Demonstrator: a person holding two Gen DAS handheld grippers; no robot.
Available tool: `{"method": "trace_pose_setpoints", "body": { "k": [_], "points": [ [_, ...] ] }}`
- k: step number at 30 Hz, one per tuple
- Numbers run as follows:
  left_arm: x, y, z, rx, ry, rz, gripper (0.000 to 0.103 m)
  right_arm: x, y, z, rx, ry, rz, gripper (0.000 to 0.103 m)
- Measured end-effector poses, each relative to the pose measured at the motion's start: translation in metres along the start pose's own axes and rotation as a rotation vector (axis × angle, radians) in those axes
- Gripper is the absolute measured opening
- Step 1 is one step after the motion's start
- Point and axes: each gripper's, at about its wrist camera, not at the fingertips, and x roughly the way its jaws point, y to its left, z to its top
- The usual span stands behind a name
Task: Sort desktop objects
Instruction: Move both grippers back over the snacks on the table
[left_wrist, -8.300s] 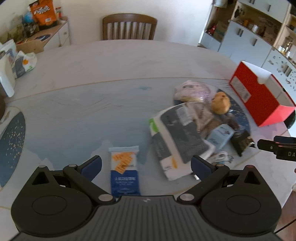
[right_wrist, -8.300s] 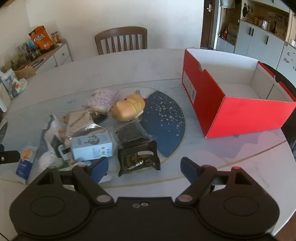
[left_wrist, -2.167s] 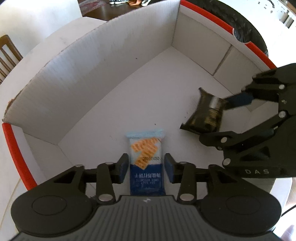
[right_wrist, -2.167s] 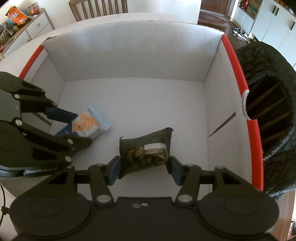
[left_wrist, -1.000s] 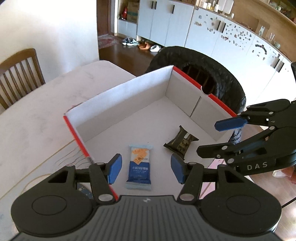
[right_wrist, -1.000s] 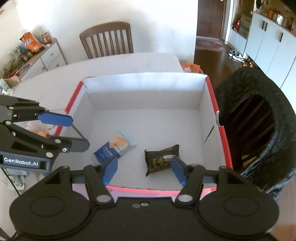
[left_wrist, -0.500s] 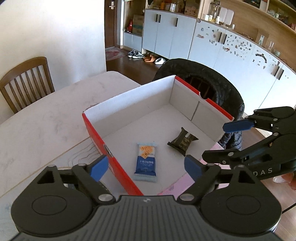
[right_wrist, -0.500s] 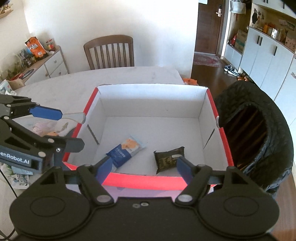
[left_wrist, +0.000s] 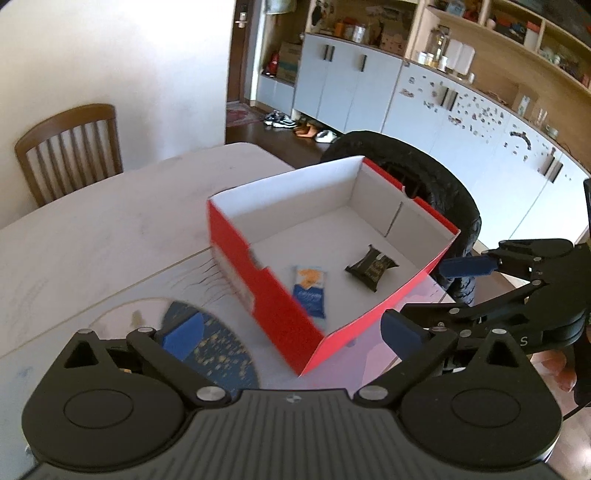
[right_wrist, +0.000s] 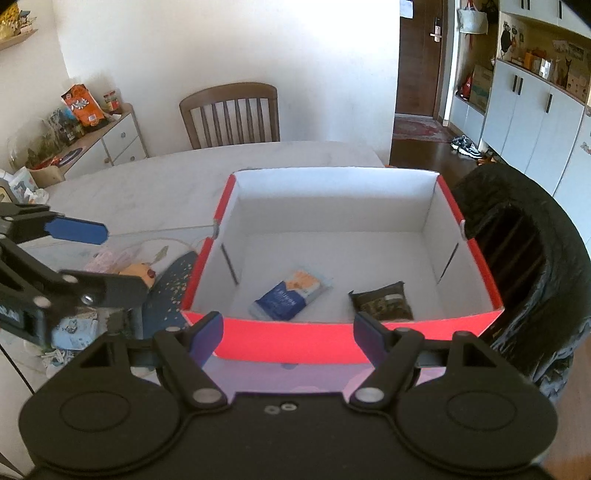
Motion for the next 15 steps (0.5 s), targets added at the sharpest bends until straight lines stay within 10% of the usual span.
{"method": "trace_pose_setpoints", "body": {
  "k": [15],
  "points": [
    [-0.049,0.065,-0.055,-0.113,0.001,0.064,0.103,0.009,0.08,-0.009,-0.009,-0.003,0.018,0.077]
  ]
}}
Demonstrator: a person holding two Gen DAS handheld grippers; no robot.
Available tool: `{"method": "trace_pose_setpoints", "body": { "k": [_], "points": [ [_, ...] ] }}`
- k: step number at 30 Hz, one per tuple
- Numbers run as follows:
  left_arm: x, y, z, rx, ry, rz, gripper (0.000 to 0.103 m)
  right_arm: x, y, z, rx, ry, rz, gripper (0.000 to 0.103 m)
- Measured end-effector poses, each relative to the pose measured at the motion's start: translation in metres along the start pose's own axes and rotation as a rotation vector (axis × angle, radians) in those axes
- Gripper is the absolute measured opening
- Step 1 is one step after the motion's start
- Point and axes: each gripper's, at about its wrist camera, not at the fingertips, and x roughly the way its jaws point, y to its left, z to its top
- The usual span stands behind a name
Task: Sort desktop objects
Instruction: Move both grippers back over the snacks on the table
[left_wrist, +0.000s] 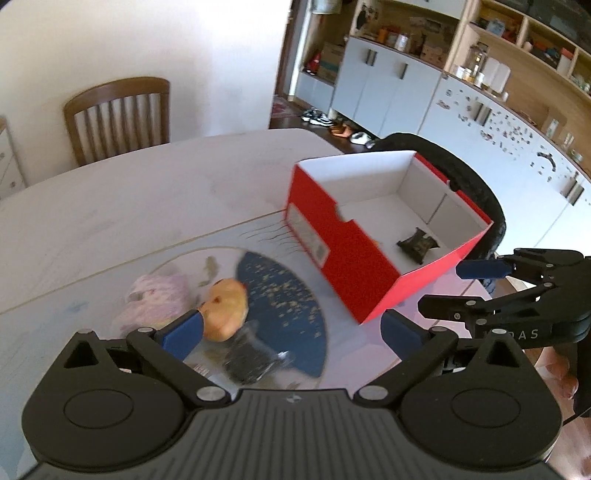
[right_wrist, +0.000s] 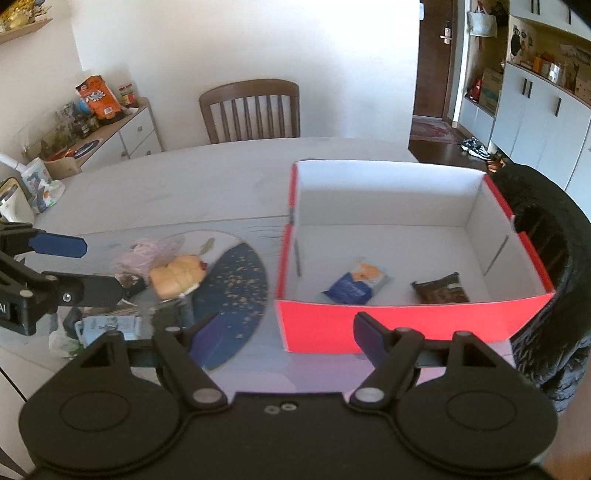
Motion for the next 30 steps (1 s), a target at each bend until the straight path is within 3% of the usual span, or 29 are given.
{"method": "trace_pose_setpoints", "body": {
  "k": [13,30],
  "points": [
    [-0.022,0.061,-0.033,-0.085,-0.001,0.085,0.103,0.023,0.049,-0.002,-0.002,0.02,0.011,0.077],
    [-0.012,0.122,-0.069,-0.175,0.062,0.226,0.103,0.062,0.092,0.002,-0.058,0.061,0.045,0.077]
  ]
}}
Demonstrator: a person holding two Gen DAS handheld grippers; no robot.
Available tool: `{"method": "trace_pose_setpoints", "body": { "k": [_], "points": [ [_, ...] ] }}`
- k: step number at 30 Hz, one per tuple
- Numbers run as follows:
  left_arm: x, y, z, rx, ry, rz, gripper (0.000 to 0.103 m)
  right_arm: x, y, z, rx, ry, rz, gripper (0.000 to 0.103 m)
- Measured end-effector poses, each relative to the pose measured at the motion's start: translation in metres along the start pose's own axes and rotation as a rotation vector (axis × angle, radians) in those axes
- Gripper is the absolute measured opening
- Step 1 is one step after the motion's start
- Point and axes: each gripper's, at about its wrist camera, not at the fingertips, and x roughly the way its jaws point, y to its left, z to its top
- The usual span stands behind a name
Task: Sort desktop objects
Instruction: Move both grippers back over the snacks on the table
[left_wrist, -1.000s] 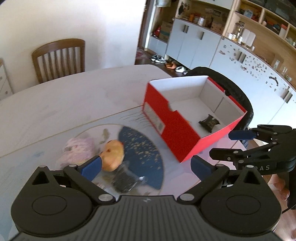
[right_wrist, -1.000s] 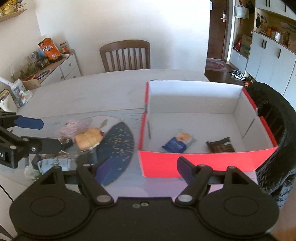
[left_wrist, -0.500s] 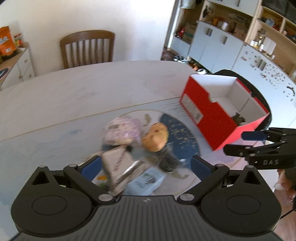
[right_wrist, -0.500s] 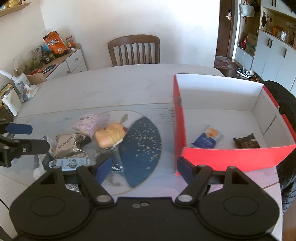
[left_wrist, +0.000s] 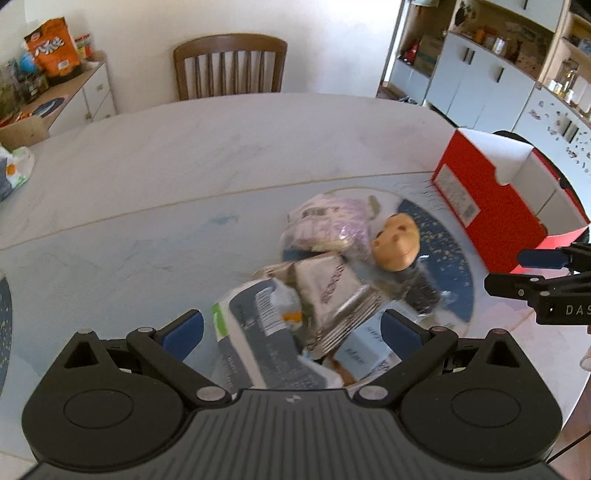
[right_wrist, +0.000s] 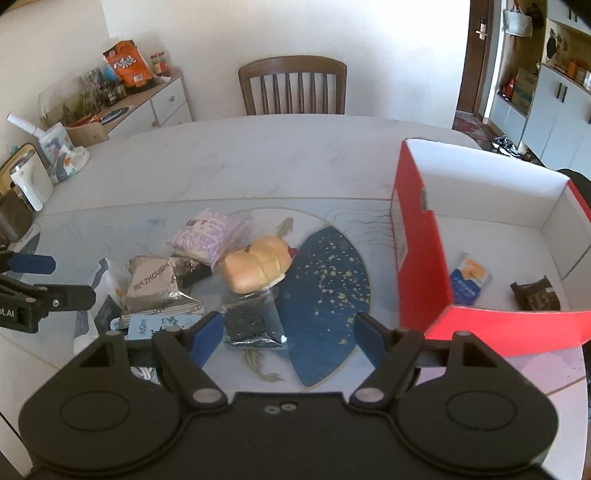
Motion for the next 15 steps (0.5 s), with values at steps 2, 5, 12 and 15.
{"method": "trace_pose_setpoints", "body": {
  "k": [2,5,12,15],
  "points": [
    [0.005,0.005,-0.002,-0.015,0.008,0.003,0.103,0.005,0.003,0.001,-0.005,0.004,0.008,0.077],
    [0.013,0.01,-0.006,-0.032,0.027,0.003,0.103,0.013,0.007,0.002,-0.012,0.014,0.019,0.077],
    [0.03,0.02,-0.01,-0.055,0.066,0.023,0.103,0.036,0.012,0.002,-0.013,0.048,0.023,0.077],
    [0.036,0.025,-0.011,-0.071,0.08,0.027,0.103,0.047,0.013,0.002,-0.02,0.066,0.02,0.077]
  ]
}}
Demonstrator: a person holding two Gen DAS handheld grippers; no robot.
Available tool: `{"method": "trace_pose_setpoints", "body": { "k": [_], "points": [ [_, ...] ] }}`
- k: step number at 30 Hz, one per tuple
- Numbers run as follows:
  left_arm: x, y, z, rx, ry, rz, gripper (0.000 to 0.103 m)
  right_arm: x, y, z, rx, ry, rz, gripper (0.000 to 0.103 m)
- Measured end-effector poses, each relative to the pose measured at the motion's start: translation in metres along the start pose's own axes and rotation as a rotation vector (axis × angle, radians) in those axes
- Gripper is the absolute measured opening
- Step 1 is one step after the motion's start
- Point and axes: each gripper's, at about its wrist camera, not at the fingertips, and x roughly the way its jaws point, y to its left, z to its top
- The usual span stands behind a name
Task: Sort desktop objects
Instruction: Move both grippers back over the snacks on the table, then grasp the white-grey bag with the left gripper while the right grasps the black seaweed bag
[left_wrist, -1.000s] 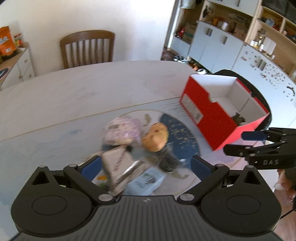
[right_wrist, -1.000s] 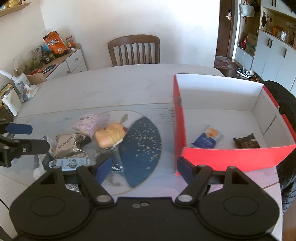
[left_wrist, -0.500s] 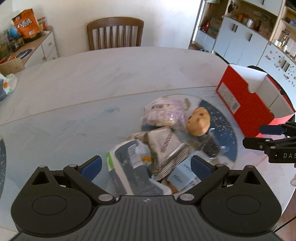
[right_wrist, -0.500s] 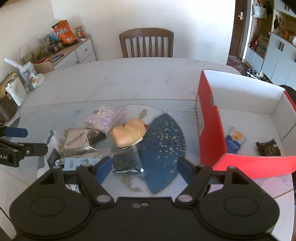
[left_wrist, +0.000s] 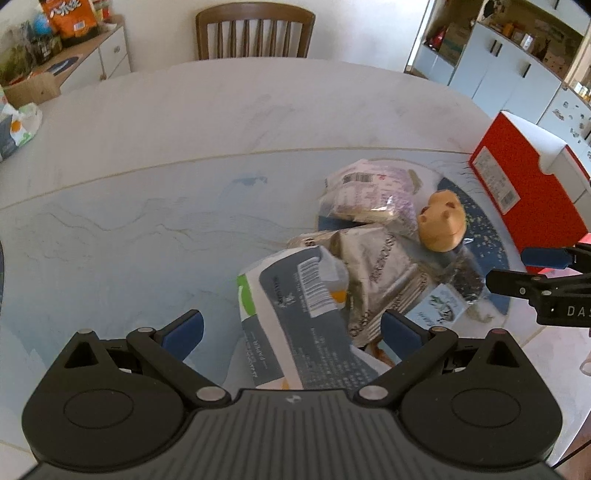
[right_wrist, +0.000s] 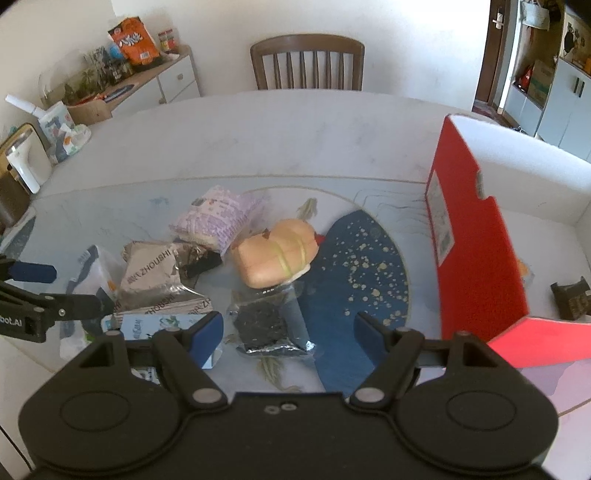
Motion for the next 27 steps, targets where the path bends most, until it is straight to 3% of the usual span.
{"method": "trace_pose_setpoints", "body": {
  "k": [16,23,27],
  "points": [
    [0.025,0.014,-0.006,-0.048,0.054,0.003,0.102,0.042,0.003,-0.003,0.006,0.097,0.002,0.076],
    [0.026,0.028,-0.008,-0.129,0.048,-0.032,0.101,0.045,-0.002,-0.001,0.03,0.092,0.009,0.075],
    [0.028,0.029,-0.008,-0.128,0.05,-0.027,0.098,0.045,0.0,-0.003,-0.002,0.083,-0.019,0.069]
  ]
}}
